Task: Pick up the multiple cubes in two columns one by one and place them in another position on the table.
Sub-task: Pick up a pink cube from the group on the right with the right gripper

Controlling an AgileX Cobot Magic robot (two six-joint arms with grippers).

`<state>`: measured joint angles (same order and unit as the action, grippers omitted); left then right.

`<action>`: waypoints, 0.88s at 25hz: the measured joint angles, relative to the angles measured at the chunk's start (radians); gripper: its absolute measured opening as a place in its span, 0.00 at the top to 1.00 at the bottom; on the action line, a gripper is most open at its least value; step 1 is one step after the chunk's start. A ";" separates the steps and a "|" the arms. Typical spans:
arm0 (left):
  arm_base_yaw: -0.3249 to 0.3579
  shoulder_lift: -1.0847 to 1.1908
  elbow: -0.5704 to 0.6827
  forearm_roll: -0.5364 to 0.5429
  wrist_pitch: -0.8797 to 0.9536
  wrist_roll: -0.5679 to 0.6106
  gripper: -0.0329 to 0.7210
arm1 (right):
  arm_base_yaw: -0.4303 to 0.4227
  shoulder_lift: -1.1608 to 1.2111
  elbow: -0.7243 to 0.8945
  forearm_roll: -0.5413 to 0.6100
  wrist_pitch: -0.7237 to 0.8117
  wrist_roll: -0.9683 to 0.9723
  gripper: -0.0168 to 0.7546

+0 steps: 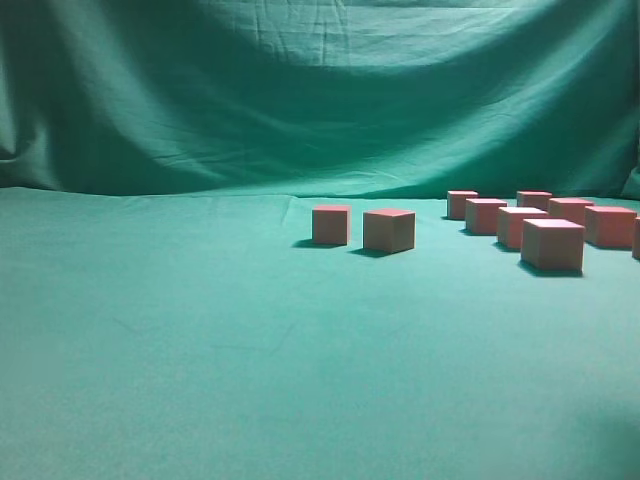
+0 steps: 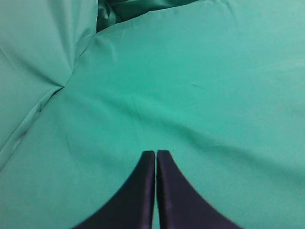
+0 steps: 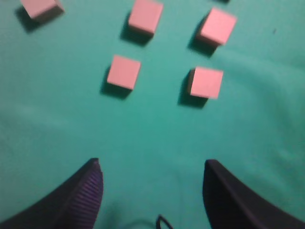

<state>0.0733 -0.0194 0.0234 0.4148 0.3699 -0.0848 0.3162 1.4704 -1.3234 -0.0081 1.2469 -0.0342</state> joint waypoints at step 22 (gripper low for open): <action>0.000 0.000 0.000 0.000 0.000 0.000 0.96 | -0.047 0.244 0.364 0.232 -0.688 -0.159 0.37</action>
<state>0.0733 -0.0194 0.0234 0.4148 0.3699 -0.0848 0.2689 1.7147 -0.9593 0.2235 0.5591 -0.1927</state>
